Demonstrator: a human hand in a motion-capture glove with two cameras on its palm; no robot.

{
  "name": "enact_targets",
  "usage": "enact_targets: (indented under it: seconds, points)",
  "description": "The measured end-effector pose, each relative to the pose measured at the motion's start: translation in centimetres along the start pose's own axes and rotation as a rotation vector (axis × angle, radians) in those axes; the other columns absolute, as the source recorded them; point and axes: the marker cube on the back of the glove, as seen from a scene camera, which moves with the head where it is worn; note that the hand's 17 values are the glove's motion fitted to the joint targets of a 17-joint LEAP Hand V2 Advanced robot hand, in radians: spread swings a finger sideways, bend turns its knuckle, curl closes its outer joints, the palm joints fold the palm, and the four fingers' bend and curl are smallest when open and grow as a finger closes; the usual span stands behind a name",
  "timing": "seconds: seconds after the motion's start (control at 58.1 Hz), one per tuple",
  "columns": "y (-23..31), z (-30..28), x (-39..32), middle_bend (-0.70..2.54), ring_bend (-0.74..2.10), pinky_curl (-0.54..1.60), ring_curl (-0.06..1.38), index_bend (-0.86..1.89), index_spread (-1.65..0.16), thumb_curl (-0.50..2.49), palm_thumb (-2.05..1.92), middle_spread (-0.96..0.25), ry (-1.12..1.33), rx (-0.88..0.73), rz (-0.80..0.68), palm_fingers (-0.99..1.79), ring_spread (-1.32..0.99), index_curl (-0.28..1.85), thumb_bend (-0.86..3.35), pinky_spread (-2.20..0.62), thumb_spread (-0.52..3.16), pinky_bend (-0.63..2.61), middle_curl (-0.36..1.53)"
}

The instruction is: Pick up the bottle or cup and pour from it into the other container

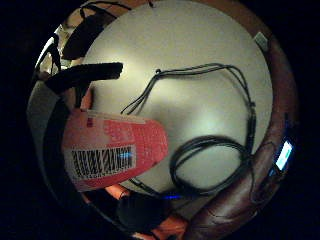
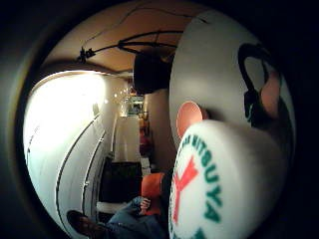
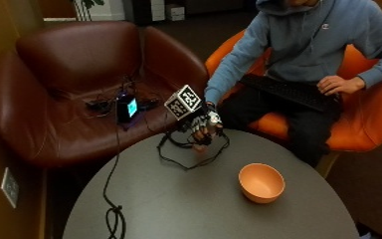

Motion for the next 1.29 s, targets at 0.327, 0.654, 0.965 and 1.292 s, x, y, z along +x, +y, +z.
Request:
enact_targets:
  seconds: [0.327, 0.654, 0.965, 1.292]
  points:
    - [0.6, -2.7, -5.1, 0.31, 0.41, 0.37, 0.43, 0.18, -0.17, 0.74, 1.02, -0.07, 0.296, -0.123, -0.056, 1.23, -0.19, 0.48, -0.04, -0.24, 0.16, 0.32, 0.49]
    - [-0.4, -2.7, -11.9, 0.31, 0.41, 0.37, 0.43, 0.18, -0.17, 0.74, 1.01, -0.07, 0.806, -0.18, 0.002, 1.23, -0.19, 0.48, -0.04, -0.25, 0.15, 0.33, 0.49]
    - [-4.1, 1.5, -18.5, 0.31, 0.41, 0.37, 0.43, 0.18, -0.17, 0.74, 1.01, -0.08, 1.281, -0.219, 0.049, 1.23, -0.18, 0.49, -0.04, -0.24, 0.16, 0.35, 0.49]
    - [-4.8, 7.7, -19.9, 0.31, 0.4, 0.37, 0.43, 0.18, -0.16, 0.74, 0.99, -0.08, 1.527, -0.351, 0.153, 1.25, -0.19, 0.5, -0.04, -0.25, 0.16, 0.37, 0.49]
